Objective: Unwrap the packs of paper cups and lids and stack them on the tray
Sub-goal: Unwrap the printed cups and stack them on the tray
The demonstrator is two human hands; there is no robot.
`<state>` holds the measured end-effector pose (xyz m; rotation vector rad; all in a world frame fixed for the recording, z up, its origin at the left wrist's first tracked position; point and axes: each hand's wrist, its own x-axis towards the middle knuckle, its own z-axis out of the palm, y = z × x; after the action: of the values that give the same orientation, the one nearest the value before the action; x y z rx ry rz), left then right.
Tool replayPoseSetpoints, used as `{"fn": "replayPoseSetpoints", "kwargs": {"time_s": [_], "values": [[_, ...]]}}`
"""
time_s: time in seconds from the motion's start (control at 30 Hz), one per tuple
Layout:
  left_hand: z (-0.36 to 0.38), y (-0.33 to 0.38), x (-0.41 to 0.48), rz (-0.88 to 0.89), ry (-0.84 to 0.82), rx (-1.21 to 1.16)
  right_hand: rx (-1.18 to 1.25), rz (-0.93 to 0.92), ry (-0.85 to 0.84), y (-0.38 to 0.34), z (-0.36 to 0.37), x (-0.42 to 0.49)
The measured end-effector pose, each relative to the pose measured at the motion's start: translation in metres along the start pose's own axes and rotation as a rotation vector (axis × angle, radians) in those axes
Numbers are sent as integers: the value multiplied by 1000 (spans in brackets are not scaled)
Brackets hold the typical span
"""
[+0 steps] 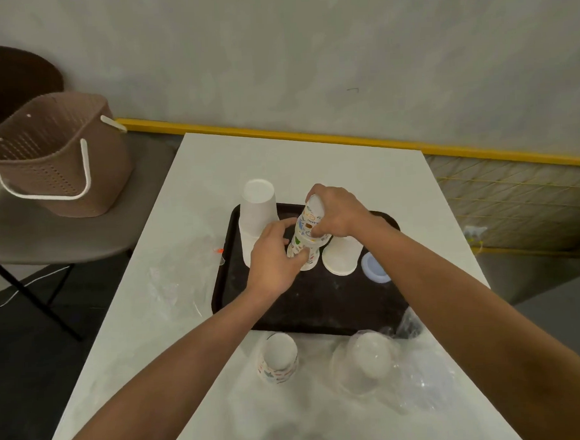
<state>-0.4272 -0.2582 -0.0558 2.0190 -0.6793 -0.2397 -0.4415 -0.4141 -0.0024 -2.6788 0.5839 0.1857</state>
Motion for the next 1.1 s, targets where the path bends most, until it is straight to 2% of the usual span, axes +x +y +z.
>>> {"fn": "replayPoseSetpoints", "kwargs": {"time_s": [0.27, 0.57, 1.1], "values": [[10, -6, 9, -41, -79, 7, -42, -39, -110, 7, 22, 14], [23, -20, 9, -86, -206, 34, -100, -102, -85, 11, 29, 14], [18, -22, 6, -47, -229, 125, -83, -46, -76, 9, 31, 8]]}}
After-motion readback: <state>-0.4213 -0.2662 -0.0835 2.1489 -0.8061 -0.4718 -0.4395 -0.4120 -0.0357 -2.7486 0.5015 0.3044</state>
